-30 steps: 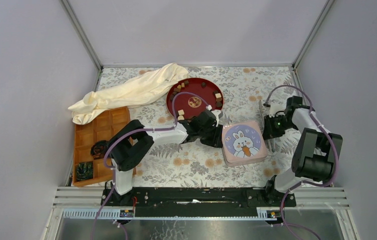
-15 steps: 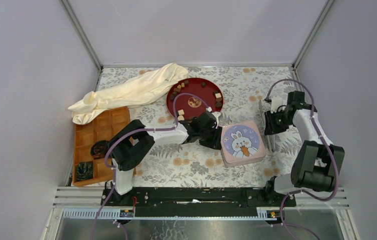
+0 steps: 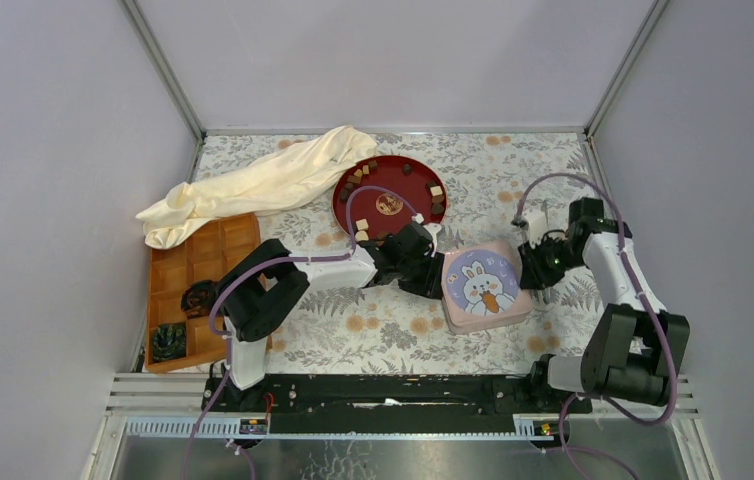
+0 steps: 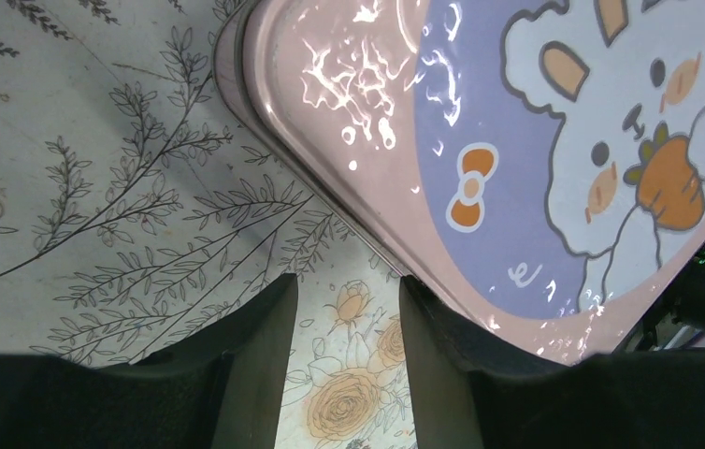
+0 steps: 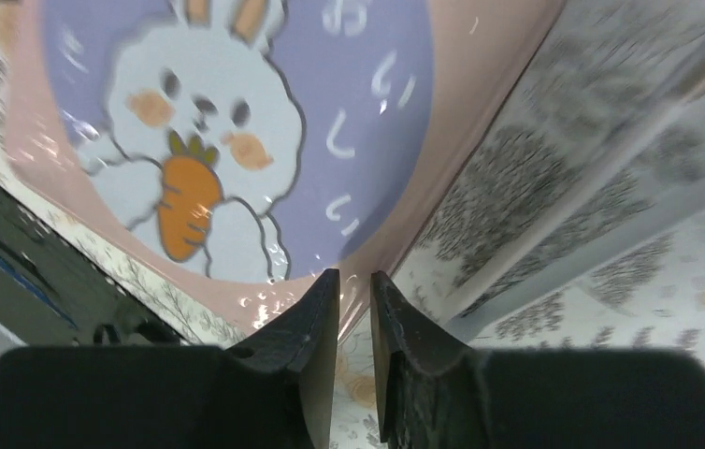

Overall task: Pack the chocolate
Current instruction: Close the box lid on the packing box, then pick up the box lid from the packing box.

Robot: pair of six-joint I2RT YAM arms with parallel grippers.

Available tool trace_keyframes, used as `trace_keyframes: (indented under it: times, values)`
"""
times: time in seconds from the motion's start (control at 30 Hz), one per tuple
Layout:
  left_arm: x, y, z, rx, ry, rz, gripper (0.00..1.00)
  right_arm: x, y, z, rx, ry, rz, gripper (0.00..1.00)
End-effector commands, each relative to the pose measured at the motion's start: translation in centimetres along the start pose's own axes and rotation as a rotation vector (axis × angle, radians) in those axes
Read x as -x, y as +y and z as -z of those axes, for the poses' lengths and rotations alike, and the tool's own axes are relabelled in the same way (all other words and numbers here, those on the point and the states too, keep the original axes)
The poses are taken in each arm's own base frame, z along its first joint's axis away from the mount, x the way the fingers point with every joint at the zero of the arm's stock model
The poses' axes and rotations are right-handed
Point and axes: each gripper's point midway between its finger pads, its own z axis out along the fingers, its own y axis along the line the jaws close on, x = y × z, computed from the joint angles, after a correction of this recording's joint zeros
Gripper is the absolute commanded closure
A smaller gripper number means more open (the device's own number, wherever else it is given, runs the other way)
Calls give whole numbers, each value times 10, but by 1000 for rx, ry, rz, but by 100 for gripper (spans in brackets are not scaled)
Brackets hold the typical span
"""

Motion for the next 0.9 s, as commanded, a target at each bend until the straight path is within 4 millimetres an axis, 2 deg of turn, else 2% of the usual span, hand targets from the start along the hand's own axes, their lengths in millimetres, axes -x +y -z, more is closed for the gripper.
trace_keyframes:
  times: [0.0,0.1,0.17,0.33,0.47,0.63,0.77,0.87]
  values:
    - [17,-15,-1,-48,-46,-28,48,-53,-9,-22,-13,189,8,75]
    - [18,-16,-1,-48,-51,-28,48,-71,-25,-30,-84,264,-20,76]
    - [19,-16,0,-48,-52,-28,48,-76,-31,-32,-110,286,-35,77]
    - [21,-18,4,-56,-72,-32,47,-71,-31,-33,-105,266,-55,77]
    - [25,-20,7,-59,-85,-34,46,-48,-16,-23,-39,191,-67,67]
    - [23,-20,13,-70,-102,-33,46,-4,6,2,31,38,-43,50]
    - [24,-19,26,-91,-153,-15,44,16,17,14,47,-53,-25,46]
    - [26,-21,38,-117,-197,4,37,21,20,12,63,-84,-46,49]
